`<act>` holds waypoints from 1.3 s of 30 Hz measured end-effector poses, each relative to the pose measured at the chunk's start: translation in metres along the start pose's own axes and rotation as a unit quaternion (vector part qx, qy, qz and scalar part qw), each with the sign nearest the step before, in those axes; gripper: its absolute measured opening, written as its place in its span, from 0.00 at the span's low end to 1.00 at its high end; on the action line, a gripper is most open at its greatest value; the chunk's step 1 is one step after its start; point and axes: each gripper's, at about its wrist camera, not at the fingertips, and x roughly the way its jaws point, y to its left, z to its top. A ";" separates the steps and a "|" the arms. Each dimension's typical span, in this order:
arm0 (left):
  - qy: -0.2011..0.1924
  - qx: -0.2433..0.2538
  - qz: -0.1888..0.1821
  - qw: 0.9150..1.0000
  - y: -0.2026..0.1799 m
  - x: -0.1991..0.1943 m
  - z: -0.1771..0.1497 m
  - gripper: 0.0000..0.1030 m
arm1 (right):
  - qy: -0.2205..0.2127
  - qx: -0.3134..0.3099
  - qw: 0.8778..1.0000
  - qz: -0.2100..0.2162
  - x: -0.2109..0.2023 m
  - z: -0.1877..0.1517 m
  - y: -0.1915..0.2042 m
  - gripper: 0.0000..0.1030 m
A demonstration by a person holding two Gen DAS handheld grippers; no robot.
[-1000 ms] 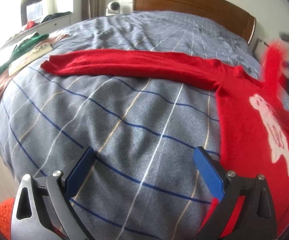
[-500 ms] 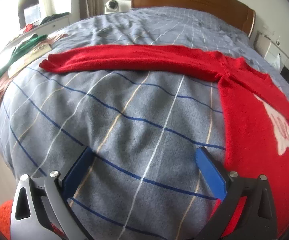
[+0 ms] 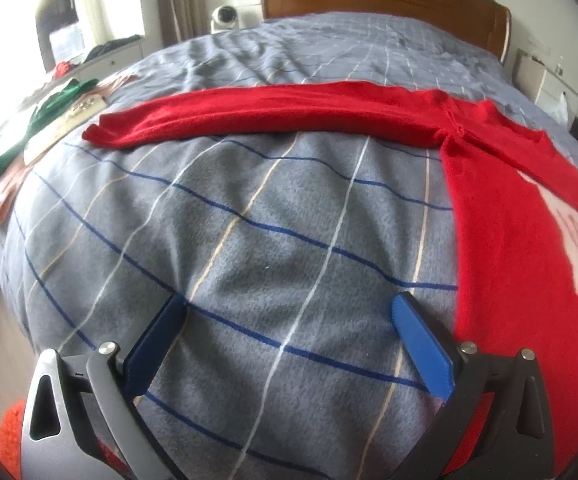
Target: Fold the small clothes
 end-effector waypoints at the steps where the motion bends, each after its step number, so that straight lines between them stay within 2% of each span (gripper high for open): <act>1: 0.008 -0.005 -0.010 1.000 0.003 -0.001 0.001 1.00 | 0.004 0.018 1.000 -0.016 0.005 -0.011 -0.007 0.75; 3: 0.027 -0.018 -0.036 0.999 0.012 -0.006 0.005 0.99 | -0.014 0.051 0.999 -0.008 0.005 -0.028 -0.022 0.75; 4: 0.031 -0.023 -0.047 0.998 0.016 -0.009 0.008 0.99 | -0.021 0.053 0.998 -0.004 0.002 -0.029 -0.023 0.75; 6: 0.031 -0.044 -0.079 0.995 0.030 -0.015 0.021 0.99 | -0.009 0.041 0.999 -0.009 0.003 -0.023 -0.022 0.75; 8: 0.023 -0.066 -0.094 0.993 0.051 -0.019 0.047 0.99 | -0.011 0.037 0.999 -0.007 0.002 -0.025 -0.023 0.76; 10: 0.023 -0.081 -0.089 0.992 0.075 -0.016 0.073 0.99 | -0.019 0.036 0.999 -0.006 0.003 -0.028 -0.022 0.77; 12: 0.044 -0.098 -0.084 0.991 0.100 0.000 0.091 0.99 | -0.017 0.030 0.999 -0.007 0.007 -0.027 -0.018 0.81; 15: 0.084 -0.155 -0.035 0.984 0.143 0.032 0.100 0.98 | -0.018 0.023 0.999 -0.013 0.012 -0.027 -0.012 0.85; 16: 0.086 -0.170 -0.033 0.981 0.152 0.038 0.100 0.98 | -0.017 0.019 1.000 -0.016 0.014 -0.026 -0.011 0.87; 20: 0.071 -0.191 -0.047 0.978 0.168 0.047 0.102 0.99 | -0.017 0.004 0.999 -0.029 0.015 -0.029 -0.005 0.88; 26: 0.046 -0.238 -0.026 0.970 0.202 0.066 0.121 0.98 | -0.017 -0.013 0.999 -0.044 0.020 -0.030 0.001 0.93; 28: 0.039 -0.239 -0.022 0.970 0.207 0.070 0.127 0.95 | -0.016 -0.019 0.998 -0.052 0.021 -0.030 0.004 0.94; 29: 0.035 -0.235 -0.017 0.971 0.208 0.072 0.130 0.88 | -0.016 -0.020 0.998 -0.053 0.022 -0.030 0.005 0.95; 32: 0.029 -0.220 -0.009 0.975 0.210 0.080 0.138 0.55 | -0.017 -0.020 0.998 -0.055 0.022 -0.030 0.005 0.95; 33: 0.028 -0.214 -0.011 0.976 0.210 0.082 0.139 0.20 | -0.017 -0.020 0.998 -0.056 0.022 -0.030 0.005 0.95; 34: 0.033 -0.209 -0.013 0.977 0.211 0.083 0.138 0.03 | -0.017 -0.020 0.998 -0.057 0.023 -0.031 0.005 0.95; 37: 0.011 -0.210 -0.006 0.978 0.212 0.067 0.139 0.02 | -0.017 -0.022 0.998 -0.059 0.023 -0.030 0.005 0.96; 39: -0.019 -0.189 -0.007 0.982 0.201 0.042 0.154 0.02 | -0.017 -0.020 0.998 -0.057 0.023 -0.030 0.005 0.96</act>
